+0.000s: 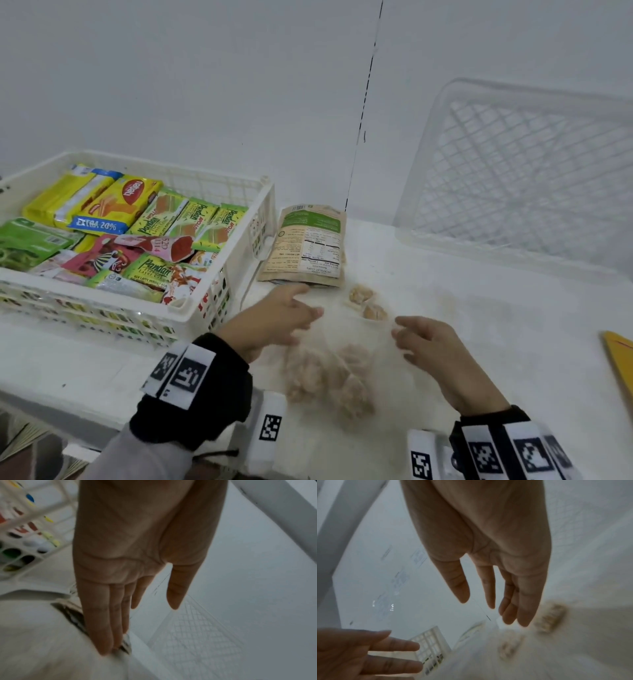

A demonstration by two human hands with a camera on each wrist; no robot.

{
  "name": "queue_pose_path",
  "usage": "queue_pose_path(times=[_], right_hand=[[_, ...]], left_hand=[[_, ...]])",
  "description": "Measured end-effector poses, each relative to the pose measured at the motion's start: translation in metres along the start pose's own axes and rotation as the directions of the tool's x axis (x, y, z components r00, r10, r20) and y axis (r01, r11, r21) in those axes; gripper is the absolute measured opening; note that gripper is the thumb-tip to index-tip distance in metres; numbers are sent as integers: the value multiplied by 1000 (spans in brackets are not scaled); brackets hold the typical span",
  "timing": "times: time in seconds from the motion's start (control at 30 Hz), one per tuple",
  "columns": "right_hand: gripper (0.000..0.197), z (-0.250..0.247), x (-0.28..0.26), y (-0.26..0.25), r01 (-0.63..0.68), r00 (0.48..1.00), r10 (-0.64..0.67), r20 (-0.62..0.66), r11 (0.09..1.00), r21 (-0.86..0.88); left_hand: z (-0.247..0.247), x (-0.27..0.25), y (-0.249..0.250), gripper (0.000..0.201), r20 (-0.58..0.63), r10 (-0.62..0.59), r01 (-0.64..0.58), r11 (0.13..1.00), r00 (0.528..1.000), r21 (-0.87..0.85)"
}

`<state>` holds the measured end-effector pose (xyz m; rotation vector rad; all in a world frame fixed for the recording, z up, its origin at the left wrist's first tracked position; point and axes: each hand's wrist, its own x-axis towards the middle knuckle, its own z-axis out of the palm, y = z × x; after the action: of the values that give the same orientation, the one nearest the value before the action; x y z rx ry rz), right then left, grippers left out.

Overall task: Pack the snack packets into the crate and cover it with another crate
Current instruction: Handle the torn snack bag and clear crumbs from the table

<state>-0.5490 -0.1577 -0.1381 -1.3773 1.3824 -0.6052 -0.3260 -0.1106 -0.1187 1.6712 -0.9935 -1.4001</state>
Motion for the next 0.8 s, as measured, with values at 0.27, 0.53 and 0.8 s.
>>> queue_pose_path(times=[0.27,0.53,0.8], right_hand=[[33,21,63,-74,125,972,-102,212,987,-97],[61,48,133,-78,110,931,27,363,929,-353],[59,46,154,-71,205,901,-113,419,962,-182]], left_hand=[[-25,77,31,44,-388,54,-43,998,920,37],[-30,122,19,59,-379,30,162,870,925,466],[-42,126,13,55,-455,-6,208,895,890,395]])
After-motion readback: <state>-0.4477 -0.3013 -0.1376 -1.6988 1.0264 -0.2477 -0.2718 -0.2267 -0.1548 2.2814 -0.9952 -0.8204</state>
